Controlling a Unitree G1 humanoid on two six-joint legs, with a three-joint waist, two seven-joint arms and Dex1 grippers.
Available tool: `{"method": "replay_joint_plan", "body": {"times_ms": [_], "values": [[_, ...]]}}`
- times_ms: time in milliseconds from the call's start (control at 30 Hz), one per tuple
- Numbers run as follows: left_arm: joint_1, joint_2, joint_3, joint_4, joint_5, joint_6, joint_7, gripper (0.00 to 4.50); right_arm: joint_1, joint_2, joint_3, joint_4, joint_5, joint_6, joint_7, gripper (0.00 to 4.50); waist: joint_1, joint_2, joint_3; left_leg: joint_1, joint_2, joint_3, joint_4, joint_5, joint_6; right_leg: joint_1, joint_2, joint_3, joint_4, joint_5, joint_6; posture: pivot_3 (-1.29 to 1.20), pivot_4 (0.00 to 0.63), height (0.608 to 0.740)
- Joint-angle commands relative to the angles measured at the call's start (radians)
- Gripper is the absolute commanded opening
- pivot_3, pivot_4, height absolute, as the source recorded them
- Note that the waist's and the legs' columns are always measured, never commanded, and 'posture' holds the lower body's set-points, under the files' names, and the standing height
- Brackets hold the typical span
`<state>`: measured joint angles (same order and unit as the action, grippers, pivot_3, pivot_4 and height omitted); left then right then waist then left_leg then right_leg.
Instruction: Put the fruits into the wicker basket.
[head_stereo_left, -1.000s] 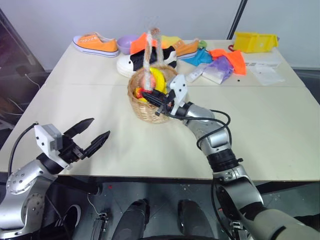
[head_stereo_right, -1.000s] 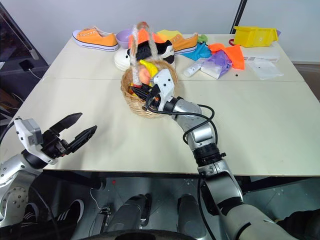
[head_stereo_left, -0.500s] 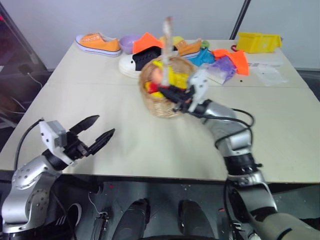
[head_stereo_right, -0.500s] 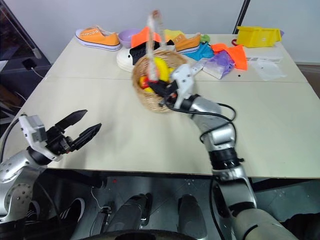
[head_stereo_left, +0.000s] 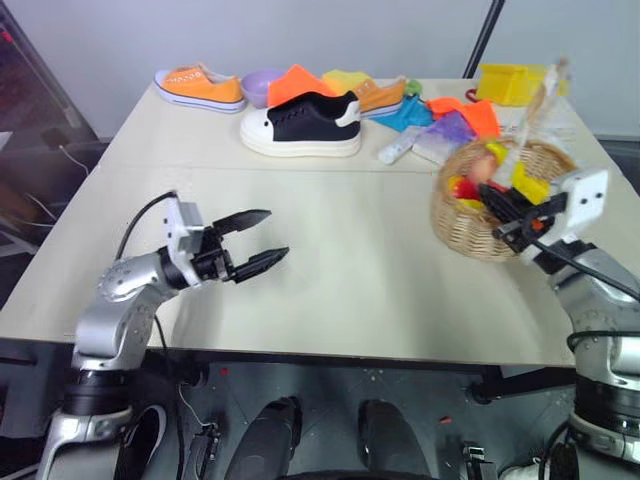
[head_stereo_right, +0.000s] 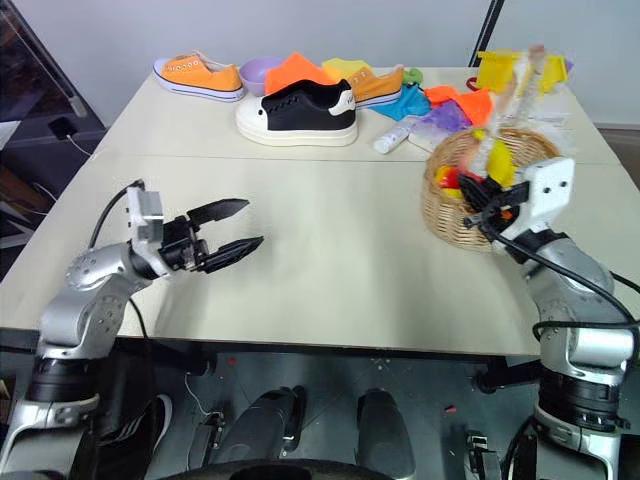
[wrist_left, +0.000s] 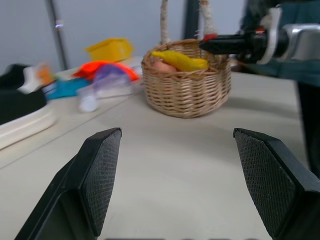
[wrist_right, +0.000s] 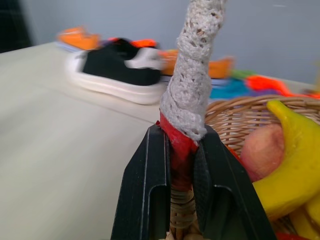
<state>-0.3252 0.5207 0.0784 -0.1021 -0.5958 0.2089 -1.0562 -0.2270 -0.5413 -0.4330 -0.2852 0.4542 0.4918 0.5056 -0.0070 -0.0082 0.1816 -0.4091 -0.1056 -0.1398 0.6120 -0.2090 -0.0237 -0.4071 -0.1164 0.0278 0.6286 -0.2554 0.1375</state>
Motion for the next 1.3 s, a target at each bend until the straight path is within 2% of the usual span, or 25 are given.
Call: {"method": "replay_joint_plan", "body": {"times_ms": [33,267,600,667,700,900,1167,1300], "values": [[-0.077,-0.02,-0.042,0.073,0.021,-0.034,-0.067,3.85,0.033,0.001,-0.111,-0.059,0.021,-0.038,-0.061,0.07,-0.002,0.0,0.0,0.0,0.0,0.0,0.0,0.0,0.0,0.0,0.0,0.0,0.0,0.0,0.0,0.0,0.15,0.74],[-0.174,-0.048,-0.083,0.199,0.053,-0.071,-0.157,3.85,0.031,0.096,-0.237,-0.049,0.104,-0.069,-0.209,0.07,-0.006,0.001,0.0,0.0,0.0,0.0,0.0,0.0,0.0,-0.001,0.0,0.0,0.001,0.0,0.0,0.0,0.15,0.74],[-0.16,-0.048,-0.08,0.195,0.077,-0.087,-0.173,3.85,0.002,0.112,-0.216,0.024,0.116,-0.099,-0.267,0.07,-0.006,0.002,0.0,0.0,0.0,0.0,0.0,0.0,0.0,-0.001,0.0,0.001,0.001,0.0,0.0,0.0,0.15,0.74],[-0.154,-0.04,-0.074,0.19,0.073,-0.079,-0.178,3.85,-0.007,0.113,-0.214,0.043,0.131,-0.101,-0.265,1.08,-0.005,0.002,0.0,0.0,0.0,0.0,0.0,0.0,0.0,-0.001,0.0,0.001,0.001,0.0,0.0,0.0,0.15,0.74],[-0.15,-0.037,-0.072,0.189,0.071,-0.076,-0.179,3.85,-0.008,0.112,-0.212,0.048,0.13,-0.107,-0.265,1.39,-0.006,0.002,0.0,0.0,0.0,0.0,0.0,0.0,0.0,-0.001,0.0,0.001,0.001,0.0,0.0,0.0,0.15,0.74],[-0.119,-0.031,-0.071,0.164,0.066,-0.072,-0.181,3.85,0.027,0.11,-0.214,0.015,0.12,-0.128,-0.282,4.46,-0.005,0.002,0.0,0.0,0.0,0.0,0.0,0.0,0.0,0.0,0.0,0.001,0.001,0.0,0.0,0.0,0.15,0.74],[-0.082,-0.051,-0.071,0.164,0.069,-0.078,-0.162,3.85,0.216,0.179,-0.231,-0.261,0.146,-0.188,-0.32,4.49,-0.004,0.002,-0.001,0.0,0.0,-0.001,0.0,0.0,0.0,0.0,0.0,0.0,0.001,0.0,0.001,0.0,0.15,0.74],[-0.085,-0.057,-0.065,0.191,0.094,-0.112,-0.141,3.85,0.324,0.246,-0.168,-0.404,0.085,-0.259,-0.33,4.49,-0.005,0.002,-0.001,0.001,0.0,-0.001,-0.001,0.0,0.0,0.0,0.0,0.0,0.001,-0.001,0.001,0.0,0.15,0.74]]}}
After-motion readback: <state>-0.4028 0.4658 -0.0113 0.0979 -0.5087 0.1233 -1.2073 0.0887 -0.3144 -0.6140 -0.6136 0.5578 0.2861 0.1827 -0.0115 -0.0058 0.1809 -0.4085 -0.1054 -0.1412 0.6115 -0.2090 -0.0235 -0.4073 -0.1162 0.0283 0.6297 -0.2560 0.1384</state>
